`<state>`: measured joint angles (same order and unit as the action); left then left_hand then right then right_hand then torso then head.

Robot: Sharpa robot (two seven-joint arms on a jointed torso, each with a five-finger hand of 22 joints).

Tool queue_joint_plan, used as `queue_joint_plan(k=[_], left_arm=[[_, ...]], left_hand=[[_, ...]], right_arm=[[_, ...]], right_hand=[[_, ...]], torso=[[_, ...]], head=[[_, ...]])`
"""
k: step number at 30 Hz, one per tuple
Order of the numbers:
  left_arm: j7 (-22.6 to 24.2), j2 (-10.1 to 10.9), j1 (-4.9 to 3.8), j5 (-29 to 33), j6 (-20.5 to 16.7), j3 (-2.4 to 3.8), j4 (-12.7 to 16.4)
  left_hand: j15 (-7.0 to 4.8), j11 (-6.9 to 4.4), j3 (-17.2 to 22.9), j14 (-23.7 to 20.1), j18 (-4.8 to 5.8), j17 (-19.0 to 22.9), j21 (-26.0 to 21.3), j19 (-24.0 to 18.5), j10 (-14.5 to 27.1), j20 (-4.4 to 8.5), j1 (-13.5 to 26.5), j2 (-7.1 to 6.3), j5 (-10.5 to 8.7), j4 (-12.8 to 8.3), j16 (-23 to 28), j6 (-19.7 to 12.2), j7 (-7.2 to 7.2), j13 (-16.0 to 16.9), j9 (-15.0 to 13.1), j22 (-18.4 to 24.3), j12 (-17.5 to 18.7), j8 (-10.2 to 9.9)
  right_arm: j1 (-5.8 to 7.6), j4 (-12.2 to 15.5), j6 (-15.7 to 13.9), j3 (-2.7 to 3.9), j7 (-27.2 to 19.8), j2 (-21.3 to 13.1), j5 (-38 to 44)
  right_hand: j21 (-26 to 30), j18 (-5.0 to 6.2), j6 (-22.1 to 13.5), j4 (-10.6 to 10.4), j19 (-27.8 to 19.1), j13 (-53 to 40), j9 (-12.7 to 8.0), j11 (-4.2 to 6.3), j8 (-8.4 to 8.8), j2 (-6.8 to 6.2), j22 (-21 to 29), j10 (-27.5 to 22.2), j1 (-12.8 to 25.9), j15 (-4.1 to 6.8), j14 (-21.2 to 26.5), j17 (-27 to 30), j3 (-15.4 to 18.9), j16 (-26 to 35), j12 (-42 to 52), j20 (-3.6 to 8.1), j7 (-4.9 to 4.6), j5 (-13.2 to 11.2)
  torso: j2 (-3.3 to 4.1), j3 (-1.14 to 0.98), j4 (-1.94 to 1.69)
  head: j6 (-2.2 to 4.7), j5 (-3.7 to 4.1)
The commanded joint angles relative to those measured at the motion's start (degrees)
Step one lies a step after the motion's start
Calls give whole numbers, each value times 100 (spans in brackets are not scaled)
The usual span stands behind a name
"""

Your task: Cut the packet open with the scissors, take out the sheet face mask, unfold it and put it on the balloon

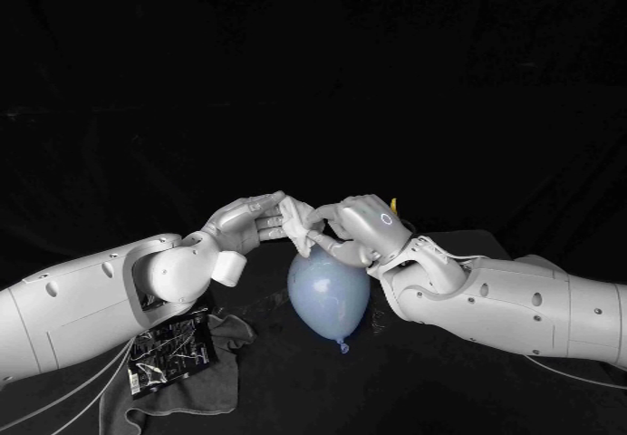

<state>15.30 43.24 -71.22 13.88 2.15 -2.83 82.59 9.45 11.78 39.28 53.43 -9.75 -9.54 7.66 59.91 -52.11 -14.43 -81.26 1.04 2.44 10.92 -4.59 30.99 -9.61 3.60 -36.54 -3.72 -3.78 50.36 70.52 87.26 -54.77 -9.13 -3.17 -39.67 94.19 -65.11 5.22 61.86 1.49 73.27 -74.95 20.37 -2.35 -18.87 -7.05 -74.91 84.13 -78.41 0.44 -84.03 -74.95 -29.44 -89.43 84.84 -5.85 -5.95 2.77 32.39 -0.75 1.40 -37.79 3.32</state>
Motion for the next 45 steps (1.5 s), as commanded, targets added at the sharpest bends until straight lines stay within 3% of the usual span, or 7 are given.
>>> queue_joint_plan(k=[1,13,18,22,31,45], left_arm=[[63,-9,-14,60,79,13,-5],[61,-2,-14,60,71,13,-29],[53,-2,-15,60,82,13,-25],[46,-2,-15,60,96,13,-16],[71,6,-16,56,40,13,-41],[152,1,-16,41,-94,13,-227]], left_hand=[[-18,-14,27,36,-84,0,-32,26,7,17,-51,-7,33,4,22,-26,-315,6,-143,6,-6,32],[-19,-17,38,40,-83,0,-49,15,4,16,-66,-9,33,-2,22,-34,-348,6,-153,8,-7,46],[-19,-18,40,41,-83,0,-53,12,4,16,-69,-11,34,-4,22,-36,-355,6,-155,8,-7,49],[-19,-18,41,41,-83,0,-55,11,4,16,-71,-12,34,-5,22,-37,-359,6,-156,8,-7,51],[-18,-17,48,50,-80,-2,-74,-7,-7,12,-77,-15,33,-5,19,-38,-376,8,-164,10,-12,64],[-14,-20,55,66,-78,-4,-117,-52,-56,0,-74,-24,33,14,14,-22,-378,12,-179,11,-31,97]], right_arm=[[-7,36,-320,-2,-153,-24,54],[-6,71,-223,-3,-163,-88,-5],[-6,73,-192,-3,-96,-73,2],[-7,92,-180,-2,50,-61,57],[-7,224,-259,-1,193,-162,88],[-6,584,51,-1,146,-546,-21]], right_hand=[[-23,42,26,-24,19,-1117,-4,50,-17,68,-766,278,-11,57,-520,-1371,-25,-19,15,24,-7,-1],[-26,39,-38,-60,21,-1079,28,63,-53,144,-766,253,6,76,-508,-1351,-54,-12,-37,48,3,-1],[-127,15,-152,-183,94,-1152,87,77,-116,375,-796,320,49,92,-554,-1430,-177,-35,56,70,15,1],[-261,-13,-124,-222,186,-1260,172,100,-232,456,-837,406,86,110,-597,-1505,-296,-57,196,87,45,0],[-421,-44,-160,-186,293,-1320,399,144,-431,435,-880,454,182,150,-597,-1505,-418,-57,270,124,92,0],[-442,-49,-184,-162,304,-1371,499,157,-509,407,-884,491,228,160,-597,-1505,-467,-57,336,134,106,0]], torso=[[0,1,-3],[2,-1,-3],[5,0,-5],[6,2,-10],[5,0,-4],[-1,-4,7]], head=[[1,-3],[-1,-9],[-5,-8],[-11,-4],[-23,-13],[-40,-46]])
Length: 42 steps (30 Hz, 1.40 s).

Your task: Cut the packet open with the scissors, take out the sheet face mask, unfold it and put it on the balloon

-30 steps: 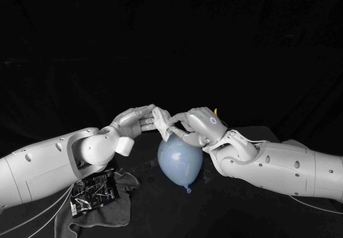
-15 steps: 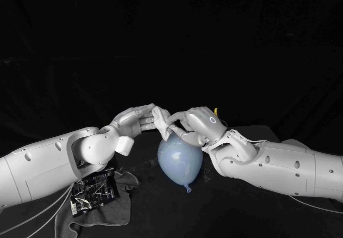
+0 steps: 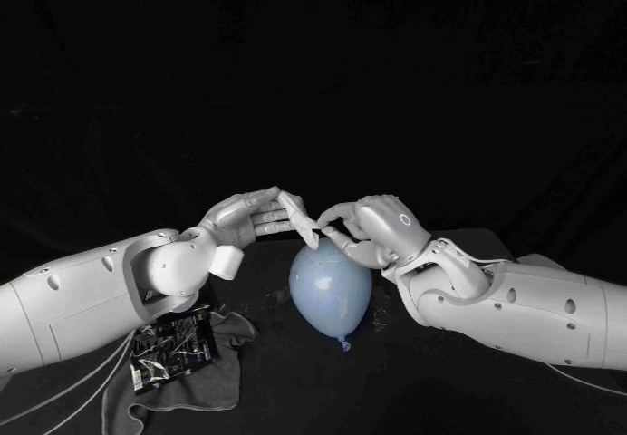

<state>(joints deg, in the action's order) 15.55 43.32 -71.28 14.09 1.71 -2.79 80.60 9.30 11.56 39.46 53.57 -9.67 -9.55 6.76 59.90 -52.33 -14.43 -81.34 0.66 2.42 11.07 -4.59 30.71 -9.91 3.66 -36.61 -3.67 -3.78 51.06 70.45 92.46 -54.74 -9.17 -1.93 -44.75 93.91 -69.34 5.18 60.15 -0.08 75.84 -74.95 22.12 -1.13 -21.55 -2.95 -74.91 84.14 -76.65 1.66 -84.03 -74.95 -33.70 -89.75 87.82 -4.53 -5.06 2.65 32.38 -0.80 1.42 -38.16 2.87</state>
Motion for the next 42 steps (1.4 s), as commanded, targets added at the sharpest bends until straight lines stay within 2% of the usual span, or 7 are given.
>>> queue_joint_plan(k=[1,7,20,30,35,42], left_arm=[[130,-7,-11,20,-55,9,-41],[130,-7,-11,19,-73,9,-68],[133,-2,-11,-29,-122,9,-80],[174,4,-12,-358,-233,8,-99],[169,8,-12,-578,-259,8,-117],[132,14,-12,-793,-200,8,-106]], left_hand=[[1,1,37,55,-87,-4,-30,-54,-40,-1,-66,13,35,0,13,8,-348,7,-174,6,-33,30],[1,0,38,57,-87,-5,-33,-57,-46,-2,-66,12,35,2,12,11,-347,8,-175,6,-35,33],[0,-3,41,64,-87,-6,-46,-71,-63,-5,-65,6,35,6,10,18,-344,8,-178,6,-40,42],[3,-20,52,75,-86,-6,-113,-155,-148,-27,-45,-21,35,41,12,63,-327,9,-182,6,-58,73],[2,-28,54,75,-88,-6,-132,-180,-172,-32,-44,-39,34,40,14,79,-333,8,-180,5,-62,78],[1,-33,47,74,-91,-5,-145,-194,-202,-36,-43,-78,34,30,17,101,-343,8,-173,2,-66,79]], right_arm=[[0,99,66,2,23,-69,5],[0,165,100,2,38,-127,6],[1,251,176,1,94,-217,-26],[7,681,185,4,127,-414,-348],[48,825,208,17,166,-539,-622],[145,841,263,30,226,-591,-840]], right_hand=[[-20,-45,-12,-5,48,-1371,324,34,-241,-3,-884,490,52,39,-597,-1505,-42,-25,38,2,16,12],[-21,-45,-17,-3,47,-1381,342,36,-255,-9,-884,497,64,40,-597,-1505,-49,-25,51,2,19,12],[-27,-47,-22,-1,50,-1384,360,38,-269,-15,-885,499,73,41,-597,-1505,-57,-25,55,3,21,13],[-31,-48,-26,1,51,-1390,376,39,-281,-20,-886,504,82,42,-597,-1505,-64,-25,63,4,23,12],[-19,-45,-29,3,43,-1392,385,41,-287,-22,-882,505,86,43,-597,-1505,-69,-25,65,5,25,12],[-19,-44,-31,3,43,-1390,388,41,-290,-22,-882,504,88,44,-597,-1505,-72,-25,63,5,25,12]], torso=[[1,1,3],[1,3,-7],[2,5,-4],[-2,2,-3],[-5,4,-2],[3,5,-6]], head=[[-5,0],[2,-2],[9,-15],[14,-19],[25,-15],[51,-12]])
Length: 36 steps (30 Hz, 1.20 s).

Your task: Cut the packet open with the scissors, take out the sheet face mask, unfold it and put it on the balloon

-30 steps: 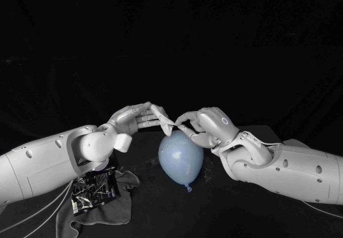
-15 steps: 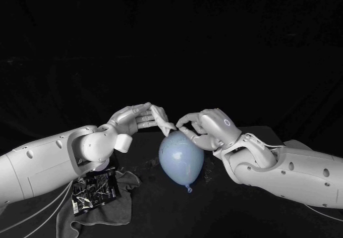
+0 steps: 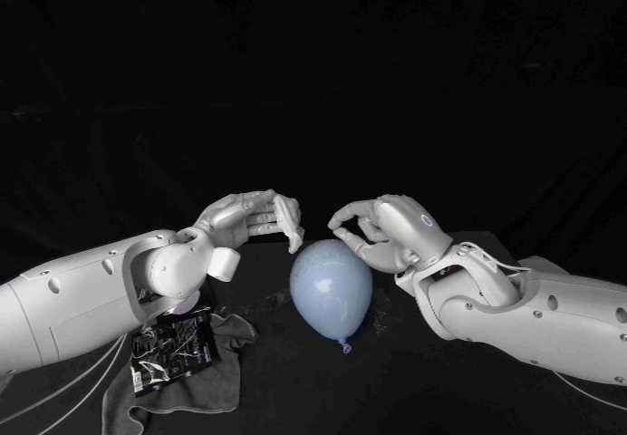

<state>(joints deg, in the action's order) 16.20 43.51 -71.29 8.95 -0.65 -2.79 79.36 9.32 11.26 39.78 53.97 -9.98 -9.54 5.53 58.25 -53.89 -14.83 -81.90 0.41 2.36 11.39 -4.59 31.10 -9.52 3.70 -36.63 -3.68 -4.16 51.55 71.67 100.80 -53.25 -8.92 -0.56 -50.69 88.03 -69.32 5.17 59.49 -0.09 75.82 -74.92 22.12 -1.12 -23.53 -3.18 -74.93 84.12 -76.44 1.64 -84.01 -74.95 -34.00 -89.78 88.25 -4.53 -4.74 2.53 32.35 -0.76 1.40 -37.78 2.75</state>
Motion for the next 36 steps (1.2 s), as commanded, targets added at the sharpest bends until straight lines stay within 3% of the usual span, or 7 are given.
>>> queue_joint_plan(k=[1,5,7,12,15,28,36], left_arm=[[60,-5,-11,-294,51,8,22],[40,-11,-11,-327,116,7,40],[39,-15,-11,-323,142,7,52],[49,-22,-11,-265,178,7,101],[76,-22,-11,-195,172,8,138],[268,-11,-10,54,77,9,233],[273,-13,-10,80,73,9,260]], left_hand=[[0,-4,16,34,-59,-5,-23,-31,-50,4,13,-54,40,-2,18,66,-381,4,-170,3,-29,30],[0,-4,17,34,-59,-5,-24,-33,-52,3,13,-54,39,-2,18,69,-381,4,-169,3,-29,31],[0,-4,18,34,-59,-5,-25,-33,-53,3,13,-52,40,-1,18,71,-381,4,-169,3,-29,31],[0,-3,19,34,-59,-5,-25,-33,-54,3,13,-50,40,0,18,74,-380,4,-168,3,-29,31],[0,-2,21,35,-60,-5,-26,-33,-54,3,14,-48,40,2,18,77,-379,3,-167,2,-27,30],[0,-1,24,35,-61,-5,-27,-33,-55,2,15,-45,40,6,18,81,-376,2,-164,1,-24,29],[0,-2,26,37,-61,-6,-29,-35,-57,1,15,-45,40,7,18,84,-374,1,-162,0,-22,28]], right_arm=[[32,-2,139,6,106,11,-269],[60,-118,276,8,125,106,-392],[67,-202,392,8,171,184,-411],[57,-489,735,-5,377,457,-300],[24,-654,899,-16,514,621,-266],[-83,-834,1167,-28,885,919,-351],[-102,-774,931,-29,852,962,-614]], right_hand=[[-20,-44,35,4,44,-1393,388,41,-91,1,-881,505,67,46,-599,-1505,-42,-22,19,5,-7,24],[157,-4,-83,9,-80,-1267,446,29,-93,-41,-823,412,92,42,-597,-1502,-99,-21,-155,10,-28,24],[336,33,-284,89,-205,-1168,445,-21,-11,-203,-768,334,72,19,-522,-1366,-54,20,-295,4,-94,24],[777,84,-799,-94,-529,-911,237,-260,450,-686,-632,87,447,-187,-333,-1061,337,123,-677,-124,-364,19],[900,100,-863,-164,-621,-859,164,-320,575,-768,-596,24,492,-250,-281,-988,459,148,-755,-180,-423,21],[994,149,-613,-489,-671,-852,49,-314,672,-788,-580,-7,552,-268,-265,-979,820,144,-752,-272,-391,22],[810,120,-424,-723,-517,-925,18,-251,652,-686,-643,76,563,-215,-340,-1087,947,105,-634,-242,-320,22]], torso=[[7,1,-3],[5,2,1],[5,4,-2],[10,9,-8],[13,9,-10],[3,7,-4],[6,-1,-2]], head=[[13,0],[5,7],[1,10],[-1,23],[-12,25],[-44,19],[-45,20]])
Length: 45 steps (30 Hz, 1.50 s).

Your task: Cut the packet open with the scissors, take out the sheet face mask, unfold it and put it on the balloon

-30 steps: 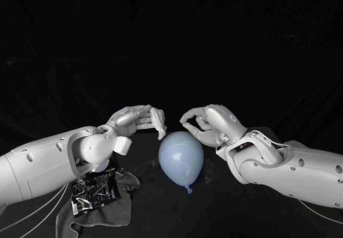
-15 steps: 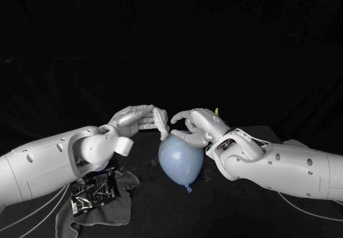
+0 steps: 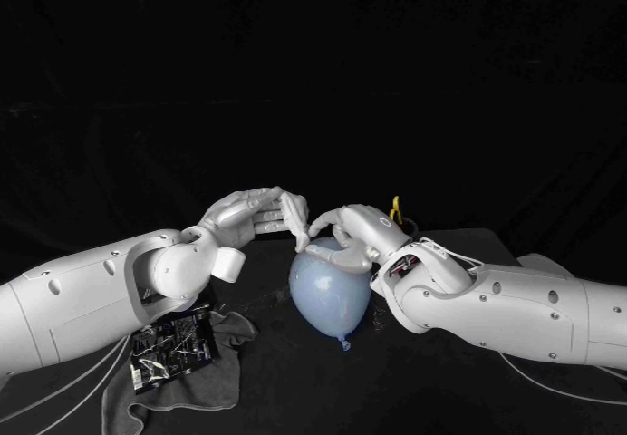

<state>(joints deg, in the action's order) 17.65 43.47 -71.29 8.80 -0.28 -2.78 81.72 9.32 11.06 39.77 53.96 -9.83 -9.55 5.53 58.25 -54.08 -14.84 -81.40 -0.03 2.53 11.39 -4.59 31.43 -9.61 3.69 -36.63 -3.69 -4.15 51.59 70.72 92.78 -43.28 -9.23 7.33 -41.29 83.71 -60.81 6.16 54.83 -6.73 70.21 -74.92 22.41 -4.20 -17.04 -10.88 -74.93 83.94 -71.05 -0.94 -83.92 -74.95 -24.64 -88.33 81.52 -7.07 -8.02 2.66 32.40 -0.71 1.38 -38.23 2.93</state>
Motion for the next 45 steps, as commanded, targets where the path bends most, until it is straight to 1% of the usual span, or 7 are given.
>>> queue_joint_plan(k=[1,19,23,25,30,35,45], left_arm=[[125,-10,-10,97,36,9,28],[96,-19,-11,100,40,9,58],[93,-17,-12,100,37,9,61],[91,-17,-12,100,33,8,61],[89,-19,-13,100,24,8,59],[84,-21,-13,100,9,8,53],[88,-13,-14,100,-26,8,15]], left_hand=[[-1,18,27,38,-77,-5,-29,-35,-38,2,-35,-2,24,7,18,50,-364,2,-162,1,-22,24],[-1,17,31,41,-77,-6,-33,-38,-39,1,-37,-3,24,6,17,53,-364,0,-158,0,-18,21],[-1,17,31,41,-77,-6,-33,-38,-39,1,-37,-3,24,6,17,53,-364,0,-158,0,-18,21],[-1,17,31,41,-77,-6,-33,-38,-39,1,-37,-3,24,6,17,53,-364,0,-158,0,-18,21],[-2,16,35,43,-77,-6,-37,-42,-41,0,-39,-6,24,5,17,55,-364,-1,-155,0,-14,19],[-2,16,35,43,-77,-6,-37,-42,-41,0,-39,-6,24,5,17,55,-364,-1,-155,0,-14,19],[-2,15,39,45,-77,-6,-42,-47,-43,-2,-43,-7,24,2,16,58,-364,-1,-153,0,-12,17]], right_arm=[[-8,30,-89,2,52,30,-216],[-19,-95,-284,4,17,226,-581],[-21,-102,-384,4,-40,255,-642],[-24,-95,-467,5,-92,265,-666],[-29,-65,-675,5,-220,271,-715],[-36,-38,-768,6,-267,267,-746],[-40,43,-710,7,-235,166,-874]], right_hand=[[-67,16,57,-94,66,-940,-17,63,5,104,-652,111,27,49,-362,-1105,23,-47,61,18,14,10],[-143,1,116,-222,137,-969,-45,89,19,205,-678,149,-11,74,-396,-1152,53,-63,110,44,42,10],[-240,-17,224,-230,214,-1011,-40,136,-21,320,-708,194,-148,107,-438,-1217,9,-84,172,68,97,11],[-417,-51,391,-131,343,-1107,-7,221,-113,487,-762,285,-402,164,-511,-1336,-118,-119,307,104,195,13],[-755,-119,647,86,591,-1371,114,367,-345,695,-860,508,-753,309,-608,-1505,-352,-167,666,238,350,14],[-897,-151,701,162,692,-1486,201,406,-469,698,-898,591,-781,354,-608,-1505,-479,-167,819,291,387,14],[-924,-157,712,209,709,-1508,253,422,-532,660,-904,606,-765,371,-608,-1505,-544,-167,848,308,402,13]], torso=[[2,-6,-1],[1,1,-3],[0,-3,-3],[0,-3,-3],[-1,-4,0],[-1,-4,0],[-3,-4,1]], head=[[0,1],[-10,7],[-11,7],[-11,7],[-5,20],[-4,23],[5,10]])
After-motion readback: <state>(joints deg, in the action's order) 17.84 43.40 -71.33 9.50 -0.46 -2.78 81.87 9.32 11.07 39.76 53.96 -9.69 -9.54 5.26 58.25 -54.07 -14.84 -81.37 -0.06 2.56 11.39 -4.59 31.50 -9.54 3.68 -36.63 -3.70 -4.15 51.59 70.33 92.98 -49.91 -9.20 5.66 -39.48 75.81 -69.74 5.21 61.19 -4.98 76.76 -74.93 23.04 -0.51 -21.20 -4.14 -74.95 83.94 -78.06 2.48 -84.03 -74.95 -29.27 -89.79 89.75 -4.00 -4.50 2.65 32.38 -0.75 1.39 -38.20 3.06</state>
